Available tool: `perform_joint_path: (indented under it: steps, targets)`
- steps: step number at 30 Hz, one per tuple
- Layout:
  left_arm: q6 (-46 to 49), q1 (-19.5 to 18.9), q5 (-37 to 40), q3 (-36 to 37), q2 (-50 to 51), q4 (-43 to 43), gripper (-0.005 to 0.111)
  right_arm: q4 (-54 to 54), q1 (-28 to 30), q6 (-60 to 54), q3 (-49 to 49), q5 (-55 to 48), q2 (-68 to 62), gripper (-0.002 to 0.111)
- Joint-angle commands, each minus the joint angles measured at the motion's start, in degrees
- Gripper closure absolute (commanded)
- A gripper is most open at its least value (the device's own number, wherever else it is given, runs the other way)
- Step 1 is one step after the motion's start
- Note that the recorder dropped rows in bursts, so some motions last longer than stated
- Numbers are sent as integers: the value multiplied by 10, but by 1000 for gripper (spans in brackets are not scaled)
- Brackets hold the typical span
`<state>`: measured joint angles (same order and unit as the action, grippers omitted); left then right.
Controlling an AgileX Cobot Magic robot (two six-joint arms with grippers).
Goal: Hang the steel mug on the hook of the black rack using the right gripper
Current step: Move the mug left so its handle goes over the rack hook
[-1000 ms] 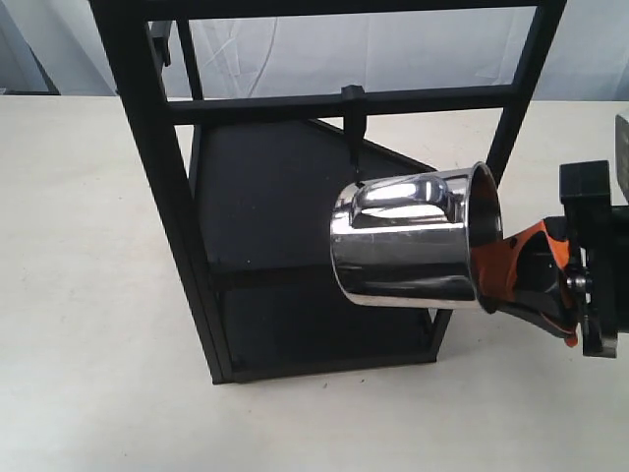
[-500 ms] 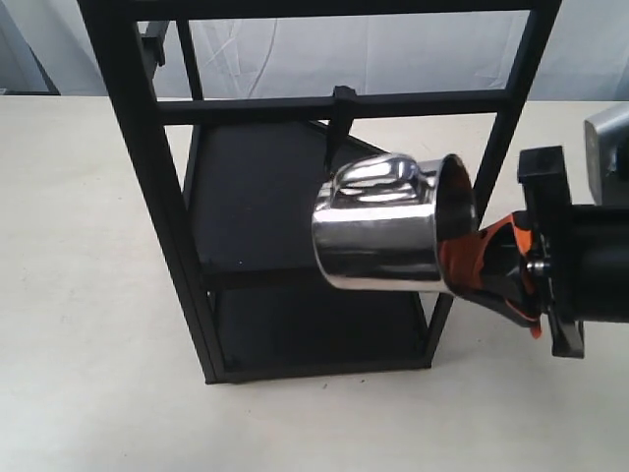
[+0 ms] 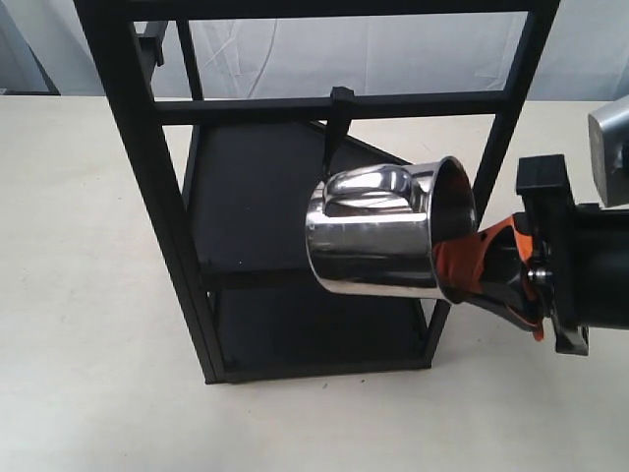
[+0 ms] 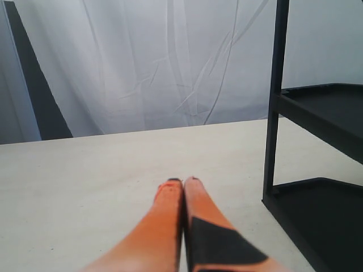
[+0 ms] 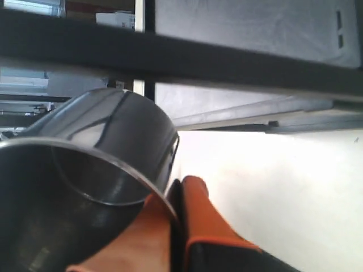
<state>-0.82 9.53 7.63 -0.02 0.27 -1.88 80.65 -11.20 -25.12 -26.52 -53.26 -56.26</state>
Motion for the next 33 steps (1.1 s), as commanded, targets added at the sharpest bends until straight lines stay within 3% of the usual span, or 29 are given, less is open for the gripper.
perform_joint_path:
  steps: [1, 10, 21, 33]
  targets:
    - [-1, 3, -3, 0, -3, 1, 105, 8, -2, 2, -1, -37, 5, 109]
    - [-1, 3, -3, 0, -3, 1, 105, -16, -2, 23, -1, -2, 5, 109]
    - [-1, 3, -3, 0, -3, 1, 105, 70, -2, -17, -1, -6, -53, 109]
    - [-1, 3, -3, 0, -3, 1, 105, -7, -2, -19, -1, 99, -53, 109]
